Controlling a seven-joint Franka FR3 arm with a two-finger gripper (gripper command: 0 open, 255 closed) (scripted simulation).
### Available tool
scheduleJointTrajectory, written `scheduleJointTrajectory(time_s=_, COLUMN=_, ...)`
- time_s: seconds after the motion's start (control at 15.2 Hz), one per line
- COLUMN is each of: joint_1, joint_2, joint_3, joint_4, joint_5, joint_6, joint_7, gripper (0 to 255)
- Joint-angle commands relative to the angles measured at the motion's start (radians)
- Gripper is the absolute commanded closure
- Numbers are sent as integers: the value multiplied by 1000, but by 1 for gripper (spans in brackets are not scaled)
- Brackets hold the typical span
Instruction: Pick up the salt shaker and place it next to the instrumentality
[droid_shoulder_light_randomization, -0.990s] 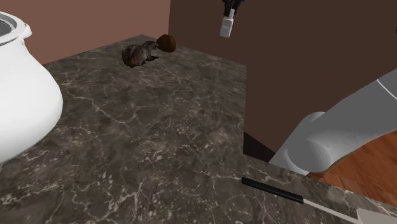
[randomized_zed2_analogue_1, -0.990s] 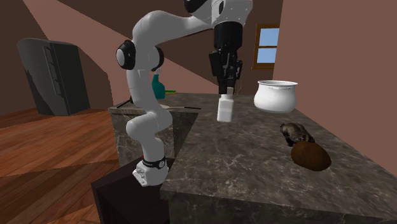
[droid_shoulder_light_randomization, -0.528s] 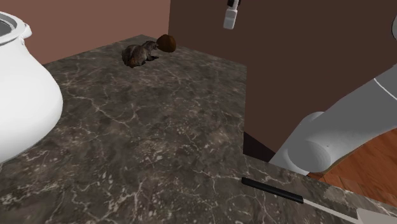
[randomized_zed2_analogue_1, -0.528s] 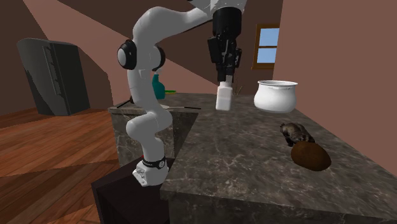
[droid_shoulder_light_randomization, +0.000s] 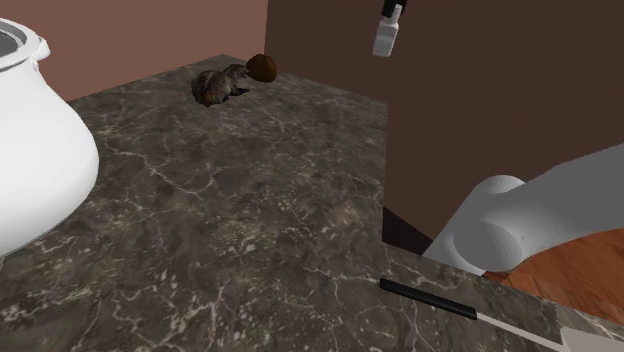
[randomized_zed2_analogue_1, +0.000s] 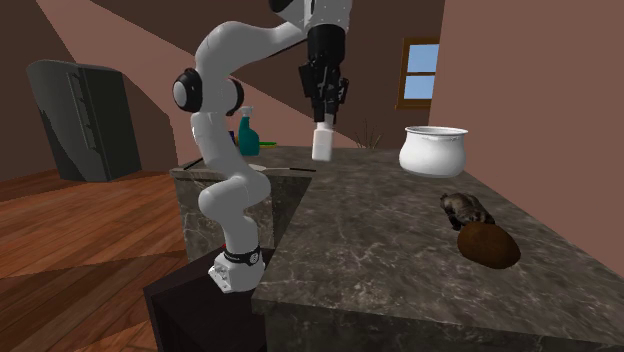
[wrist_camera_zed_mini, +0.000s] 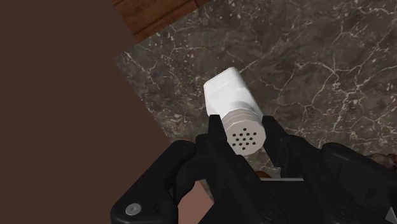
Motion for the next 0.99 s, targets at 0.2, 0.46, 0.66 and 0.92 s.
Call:
scheduleJointTrajectory(time_s=0.2, joint_1=16, joint_2=-160, joint_3=48, joint_4=-102, joint_5=24, joint_6=-69, joint_7=49, gripper=255)
scheduleJointTrajectory(time_s=0.46, joint_1=28, joint_2=-271, joint_3=87, joint_4=-152, joint_5=52, joint_6=-136, joint_7=85, gripper=255)
scheduleJointTrajectory(time_s=0.66, joint_1=36, joint_2=-347, joint_3=118, joint_4=-176, joint_5=78, joint_6=-193, joint_7=113, gripper=255)
scheduleJointTrajectory(time_s=0.92, joint_1=46, joint_2=-439, joint_3=161, joint_4=-190, joint_5=119, joint_6=-275, joint_7=151, gripper=255)
